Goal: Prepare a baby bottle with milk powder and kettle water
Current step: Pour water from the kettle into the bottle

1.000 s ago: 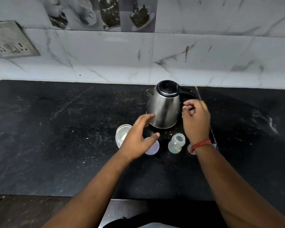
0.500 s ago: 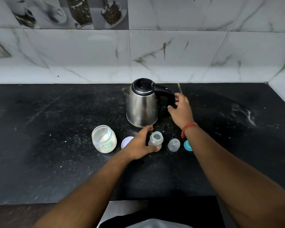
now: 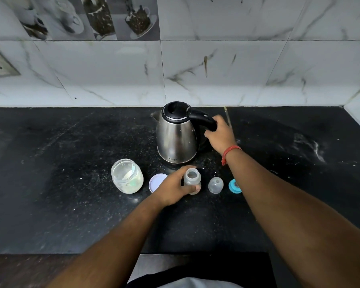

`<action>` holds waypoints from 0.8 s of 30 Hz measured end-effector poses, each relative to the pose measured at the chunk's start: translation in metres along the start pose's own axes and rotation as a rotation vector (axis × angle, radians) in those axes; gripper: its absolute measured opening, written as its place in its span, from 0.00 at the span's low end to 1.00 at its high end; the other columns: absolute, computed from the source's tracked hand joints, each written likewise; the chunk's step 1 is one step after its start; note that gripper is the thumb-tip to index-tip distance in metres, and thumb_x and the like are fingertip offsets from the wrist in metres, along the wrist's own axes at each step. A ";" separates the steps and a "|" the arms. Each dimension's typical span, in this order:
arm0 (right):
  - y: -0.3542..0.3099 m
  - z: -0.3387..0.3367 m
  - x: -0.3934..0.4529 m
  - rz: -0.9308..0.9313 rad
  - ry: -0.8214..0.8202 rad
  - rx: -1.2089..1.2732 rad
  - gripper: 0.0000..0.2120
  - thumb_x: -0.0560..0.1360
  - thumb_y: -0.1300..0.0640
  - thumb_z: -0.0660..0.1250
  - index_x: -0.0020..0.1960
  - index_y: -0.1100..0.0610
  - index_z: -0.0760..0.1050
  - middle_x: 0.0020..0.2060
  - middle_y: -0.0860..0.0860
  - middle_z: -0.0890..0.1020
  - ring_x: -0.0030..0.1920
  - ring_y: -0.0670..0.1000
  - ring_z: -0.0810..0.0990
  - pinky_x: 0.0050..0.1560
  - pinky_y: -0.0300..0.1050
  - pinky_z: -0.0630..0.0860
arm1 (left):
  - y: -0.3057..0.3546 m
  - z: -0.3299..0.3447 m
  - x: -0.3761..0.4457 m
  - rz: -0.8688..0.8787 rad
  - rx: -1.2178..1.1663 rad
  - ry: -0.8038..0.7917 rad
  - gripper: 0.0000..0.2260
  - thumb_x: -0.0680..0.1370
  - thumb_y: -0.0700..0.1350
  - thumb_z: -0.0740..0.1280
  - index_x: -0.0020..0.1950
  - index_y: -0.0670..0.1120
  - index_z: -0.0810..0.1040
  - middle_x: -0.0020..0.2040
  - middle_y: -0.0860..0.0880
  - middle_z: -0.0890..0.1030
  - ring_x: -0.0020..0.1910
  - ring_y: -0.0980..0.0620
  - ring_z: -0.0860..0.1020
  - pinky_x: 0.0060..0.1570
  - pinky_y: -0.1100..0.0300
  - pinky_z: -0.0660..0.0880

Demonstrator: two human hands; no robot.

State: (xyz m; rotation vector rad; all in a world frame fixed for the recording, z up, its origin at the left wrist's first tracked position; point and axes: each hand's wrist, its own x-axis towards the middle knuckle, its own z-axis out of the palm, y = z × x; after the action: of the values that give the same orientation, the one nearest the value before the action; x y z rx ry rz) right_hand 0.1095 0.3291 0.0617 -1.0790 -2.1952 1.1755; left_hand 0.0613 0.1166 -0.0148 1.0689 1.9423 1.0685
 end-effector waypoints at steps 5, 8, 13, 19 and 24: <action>0.002 -0.002 -0.010 0.008 -0.112 0.166 0.09 0.71 0.68 0.67 0.49 0.60 0.77 0.37 0.49 0.79 0.38 0.47 0.76 0.41 0.42 0.71 | 0.009 -0.010 -0.011 0.023 -0.070 0.118 0.21 0.77 0.42 0.76 0.64 0.57 0.73 0.55 0.60 0.81 0.53 0.72 0.77 0.56 0.73 0.70; 0.000 0.003 -0.016 0.056 -0.135 0.335 0.12 0.66 0.73 0.67 0.43 0.58 0.78 0.32 0.48 0.78 0.34 0.46 0.76 0.40 0.43 0.72 | 0.015 -0.020 -0.018 0.026 -0.112 0.203 0.21 0.76 0.46 0.77 0.62 0.63 0.73 0.54 0.62 0.82 0.55 0.66 0.79 0.59 0.67 0.74; -0.003 0.015 -0.023 0.119 -0.021 0.494 0.16 0.64 0.74 0.67 0.40 0.54 0.80 0.30 0.45 0.79 0.35 0.48 0.76 0.39 0.44 0.73 | 0.026 -0.040 -0.023 0.087 -0.175 0.307 0.18 0.76 0.45 0.77 0.62 0.56 0.75 0.54 0.62 0.83 0.57 0.58 0.82 0.60 0.57 0.78; -0.008 0.019 -0.041 0.152 0.120 0.571 0.10 0.60 0.71 0.65 0.40 0.62 0.77 0.32 0.52 0.77 0.36 0.52 0.75 0.40 0.48 0.72 | 0.042 -0.075 -0.031 0.168 -0.257 0.379 0.18 0.76 0.42 0.76 0.61 0.55 0.76 0.55 0.59 0.83 0.57 0.57 0.82 0.57 0.59 0.79; -0.022 0.001 -0.053 0.147 0.197 0.714 0.14 0.61 0.74 0.64 0.36 0.56 0.78 0.31 0.50 0.75 0.35 0.50 0.73 0.36 0.43 0.71 | 0.051 -0.101 -0.035 0.233 -0.252 0.499 0.18 0.79 0.43 0.74 0.66 0.54 0.75 0.59 0.56 0.82 0.60 0.55 0.80 0.62 0.56 0.78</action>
State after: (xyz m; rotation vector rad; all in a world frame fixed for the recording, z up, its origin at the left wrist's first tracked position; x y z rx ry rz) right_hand 0.1316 0.2791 0.0792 -0.9829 -1.3773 1.6526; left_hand 0.0095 0.0684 0.0803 0.9647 2.0065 1.7973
